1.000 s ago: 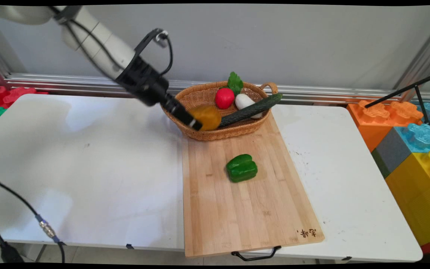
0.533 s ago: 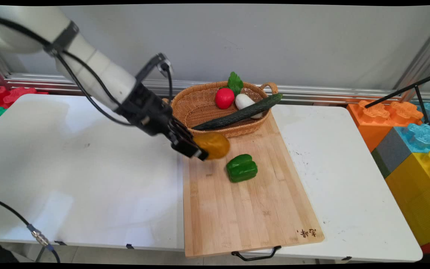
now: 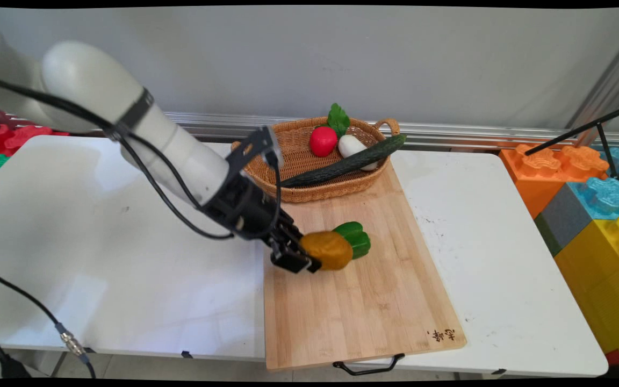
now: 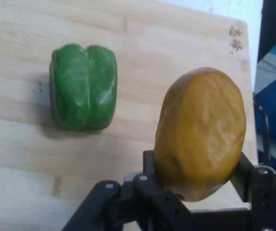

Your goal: Place the picked object on the cutting board

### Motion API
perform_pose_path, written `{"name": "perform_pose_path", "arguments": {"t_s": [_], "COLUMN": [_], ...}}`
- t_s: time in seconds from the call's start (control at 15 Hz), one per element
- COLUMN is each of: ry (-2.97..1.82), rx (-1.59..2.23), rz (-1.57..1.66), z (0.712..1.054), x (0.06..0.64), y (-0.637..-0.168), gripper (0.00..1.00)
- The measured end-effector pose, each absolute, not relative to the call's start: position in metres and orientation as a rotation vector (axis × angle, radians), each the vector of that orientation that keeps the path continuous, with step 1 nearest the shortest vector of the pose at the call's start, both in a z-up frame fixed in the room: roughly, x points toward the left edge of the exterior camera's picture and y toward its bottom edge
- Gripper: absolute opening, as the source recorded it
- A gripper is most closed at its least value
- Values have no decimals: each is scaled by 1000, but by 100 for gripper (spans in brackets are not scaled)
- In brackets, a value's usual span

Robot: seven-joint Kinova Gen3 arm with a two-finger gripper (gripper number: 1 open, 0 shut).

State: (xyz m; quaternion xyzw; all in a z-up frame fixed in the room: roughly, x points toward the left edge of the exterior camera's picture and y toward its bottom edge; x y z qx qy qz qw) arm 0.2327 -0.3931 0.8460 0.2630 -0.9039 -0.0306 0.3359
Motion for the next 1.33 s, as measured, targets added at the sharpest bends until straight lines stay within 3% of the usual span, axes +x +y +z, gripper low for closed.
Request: {"name": "perform_pose_path", "arguments": {"t_s": [1.07,1.13,1.33], "ry": [-2499,-2500,-2503], "rx": [614,612,613], "rz": [59,68,81], "z": [765,764,767], "x": [213,212,212], "y": [-402,-404,-409], "gripper": [0,100,100]}}
